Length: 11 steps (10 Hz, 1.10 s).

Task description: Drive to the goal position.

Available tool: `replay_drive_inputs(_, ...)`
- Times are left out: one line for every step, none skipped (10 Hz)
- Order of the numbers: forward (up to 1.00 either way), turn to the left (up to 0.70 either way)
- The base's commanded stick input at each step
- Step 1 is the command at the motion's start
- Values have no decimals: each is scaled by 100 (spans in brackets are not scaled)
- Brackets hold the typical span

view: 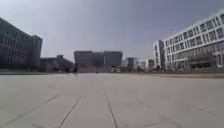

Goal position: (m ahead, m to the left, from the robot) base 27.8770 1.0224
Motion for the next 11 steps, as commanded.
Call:
replay_drive_inputs(85, 0)
replay_drive_inputs(85, 0)
replay_drive_inputs(85, 0)
replay_drive_inputs(85, 0)
replay_drive_inputs(85, 0)
replay_drive_inputs(85, 0)
replay_drive_inputs(85, 0)
replay_drive_inputs(85, 0)
replay_drive_inputs(85, 0)
replay_drive_inputs(85, 0)
replay_drive_inputs(85, 0)
